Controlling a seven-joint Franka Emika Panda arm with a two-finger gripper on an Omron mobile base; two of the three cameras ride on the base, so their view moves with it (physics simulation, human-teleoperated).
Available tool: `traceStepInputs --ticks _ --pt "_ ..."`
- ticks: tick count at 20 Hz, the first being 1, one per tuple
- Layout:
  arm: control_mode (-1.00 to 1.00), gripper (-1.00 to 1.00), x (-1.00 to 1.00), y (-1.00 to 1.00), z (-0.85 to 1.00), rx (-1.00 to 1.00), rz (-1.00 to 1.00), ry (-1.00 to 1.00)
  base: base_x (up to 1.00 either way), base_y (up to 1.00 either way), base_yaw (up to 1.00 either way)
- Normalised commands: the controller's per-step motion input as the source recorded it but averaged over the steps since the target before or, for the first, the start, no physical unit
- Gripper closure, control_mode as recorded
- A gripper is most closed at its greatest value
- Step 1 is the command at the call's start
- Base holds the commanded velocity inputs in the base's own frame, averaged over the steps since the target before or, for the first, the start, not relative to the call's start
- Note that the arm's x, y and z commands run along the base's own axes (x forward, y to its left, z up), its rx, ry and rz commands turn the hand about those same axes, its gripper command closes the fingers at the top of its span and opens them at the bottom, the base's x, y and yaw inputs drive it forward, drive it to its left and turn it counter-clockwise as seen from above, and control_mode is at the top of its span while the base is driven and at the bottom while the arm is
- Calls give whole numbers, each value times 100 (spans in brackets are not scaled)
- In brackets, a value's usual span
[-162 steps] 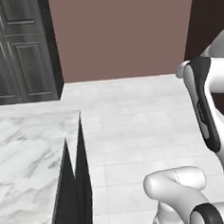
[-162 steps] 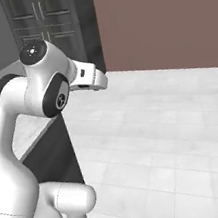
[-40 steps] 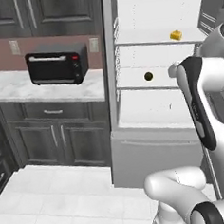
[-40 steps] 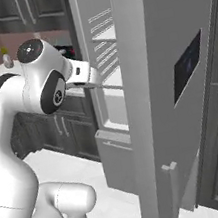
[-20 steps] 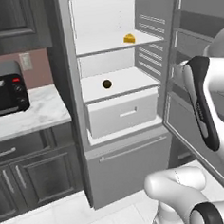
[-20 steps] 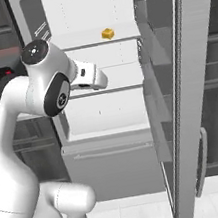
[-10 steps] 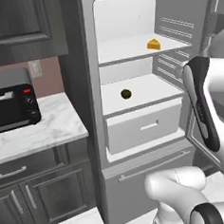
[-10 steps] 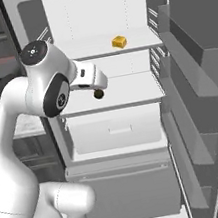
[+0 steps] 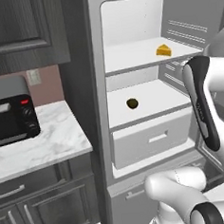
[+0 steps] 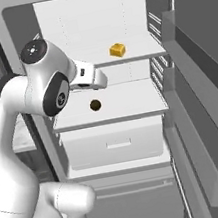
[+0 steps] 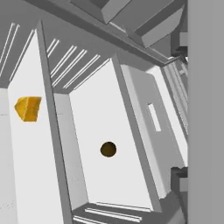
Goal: Take the cheese, fish, and avocado from the fridge and place them on the plate on the dining counter to create an appetizer plate.
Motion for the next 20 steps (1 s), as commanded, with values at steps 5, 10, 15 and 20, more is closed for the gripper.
traceStepInputs --ticks 5,10,15,20 --pt "100 -100 0 0 0 0 0 0 75 -34 -5" --pt "100 -100 0 0 0 0 0 0 72 -33 -3" --pt "100 -100 0 0 0 0 0 0 59 -14 0" --pt "-100 -100 28 -6 0 1 0 0 9 -1 0"
